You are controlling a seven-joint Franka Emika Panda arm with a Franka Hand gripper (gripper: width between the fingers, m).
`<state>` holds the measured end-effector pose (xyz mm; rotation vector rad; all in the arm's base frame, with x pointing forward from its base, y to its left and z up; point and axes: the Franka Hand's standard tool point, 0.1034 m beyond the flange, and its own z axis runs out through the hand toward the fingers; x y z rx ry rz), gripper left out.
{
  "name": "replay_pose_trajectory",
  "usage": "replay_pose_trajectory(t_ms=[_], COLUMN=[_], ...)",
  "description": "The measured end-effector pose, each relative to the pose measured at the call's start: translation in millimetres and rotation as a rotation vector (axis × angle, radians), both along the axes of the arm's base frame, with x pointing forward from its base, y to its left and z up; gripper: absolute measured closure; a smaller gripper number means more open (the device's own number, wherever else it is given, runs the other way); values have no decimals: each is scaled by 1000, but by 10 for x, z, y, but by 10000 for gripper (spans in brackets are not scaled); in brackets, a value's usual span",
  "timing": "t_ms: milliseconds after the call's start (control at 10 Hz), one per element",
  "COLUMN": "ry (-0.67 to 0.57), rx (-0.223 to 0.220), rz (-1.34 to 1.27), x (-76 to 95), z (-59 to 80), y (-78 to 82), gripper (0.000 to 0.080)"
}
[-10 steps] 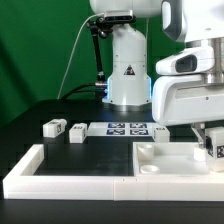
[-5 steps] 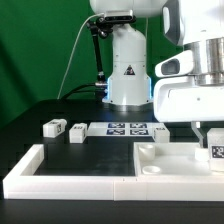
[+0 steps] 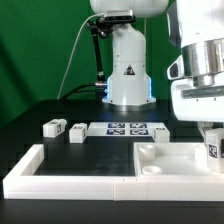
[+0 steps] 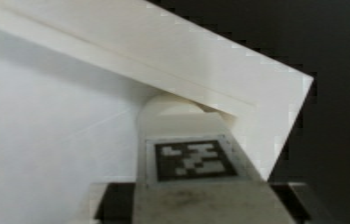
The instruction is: Assemble one leg
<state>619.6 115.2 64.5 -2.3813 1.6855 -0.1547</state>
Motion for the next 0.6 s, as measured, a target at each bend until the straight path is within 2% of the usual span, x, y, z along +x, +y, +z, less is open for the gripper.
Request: replay_pose_trajectory(t_ms=[500, 600], ry=[48, 44], rx=[129, 122], rz=[-385, -355], x=[-14, -16], z=[-7, -10], y=[8, 9], gripper=[508, 508])
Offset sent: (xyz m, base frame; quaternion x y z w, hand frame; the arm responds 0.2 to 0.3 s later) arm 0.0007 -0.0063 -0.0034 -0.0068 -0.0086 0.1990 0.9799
